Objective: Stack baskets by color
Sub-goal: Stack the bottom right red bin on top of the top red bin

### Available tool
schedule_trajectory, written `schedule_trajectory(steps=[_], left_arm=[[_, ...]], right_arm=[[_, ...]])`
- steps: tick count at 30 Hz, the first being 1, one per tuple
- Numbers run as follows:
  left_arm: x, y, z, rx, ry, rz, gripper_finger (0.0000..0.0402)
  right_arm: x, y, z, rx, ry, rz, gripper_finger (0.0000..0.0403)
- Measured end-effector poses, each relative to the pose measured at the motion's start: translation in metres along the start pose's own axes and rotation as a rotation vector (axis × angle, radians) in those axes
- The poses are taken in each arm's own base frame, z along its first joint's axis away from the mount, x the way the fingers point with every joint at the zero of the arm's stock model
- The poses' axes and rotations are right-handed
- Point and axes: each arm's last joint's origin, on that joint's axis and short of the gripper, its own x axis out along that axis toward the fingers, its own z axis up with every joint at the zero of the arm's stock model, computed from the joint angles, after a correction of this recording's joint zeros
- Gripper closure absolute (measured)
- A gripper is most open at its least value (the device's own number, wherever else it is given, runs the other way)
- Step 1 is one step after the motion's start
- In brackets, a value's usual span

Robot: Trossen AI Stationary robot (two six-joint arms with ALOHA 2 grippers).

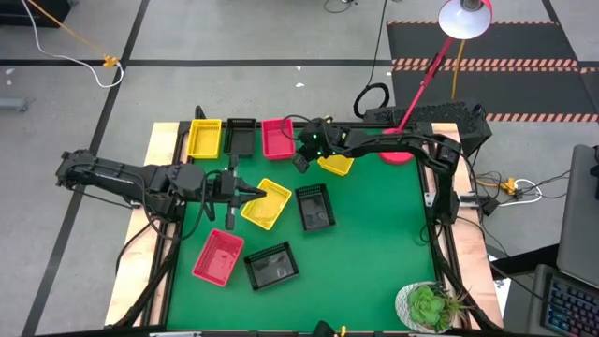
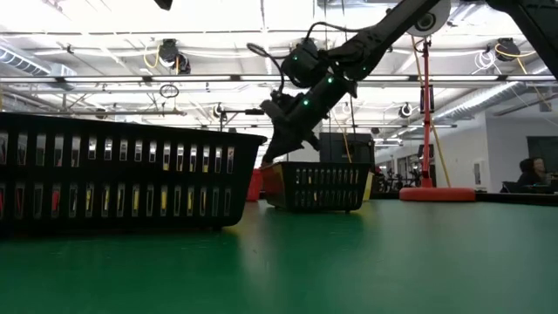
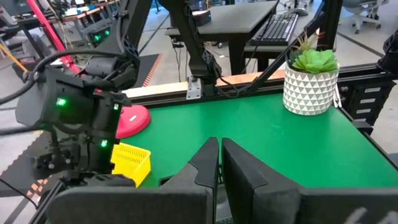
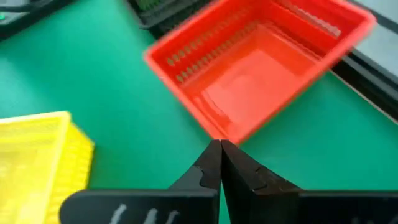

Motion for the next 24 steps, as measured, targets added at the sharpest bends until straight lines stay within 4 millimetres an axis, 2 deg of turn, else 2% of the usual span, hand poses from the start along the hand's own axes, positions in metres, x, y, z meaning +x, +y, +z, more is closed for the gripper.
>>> schedule_trajectory(steps=[9, 12, 20, 24], left_arm=[[0.000, 0.000, 0.000, -0.002, -0.001, 0.001, 0.0378], [0.000, 0.000, 0.000, -0.002, -0.002, 0.001, 0.0378], [0.000, 0.000, 0.000, -0.002, -0.002, 0.001, 0.0378], [0.000, 0.000, 0.000, -0.002, -0.003, 0.001, 0.0378]], right_arm=[[0.005, 0.005, 0.000, 0.175, -0.035, 0.015, 0.0403], [0.005, 0.000, 0.001, 0.251, -0.043, -0.011, 0.0403], [0.021, -0.008, -0.009, 0.347, -0.011, -0.030, 0.0403], [0.030, -0.008, -0.011, 0.371, -0.020, 0.023, 0.0403]])
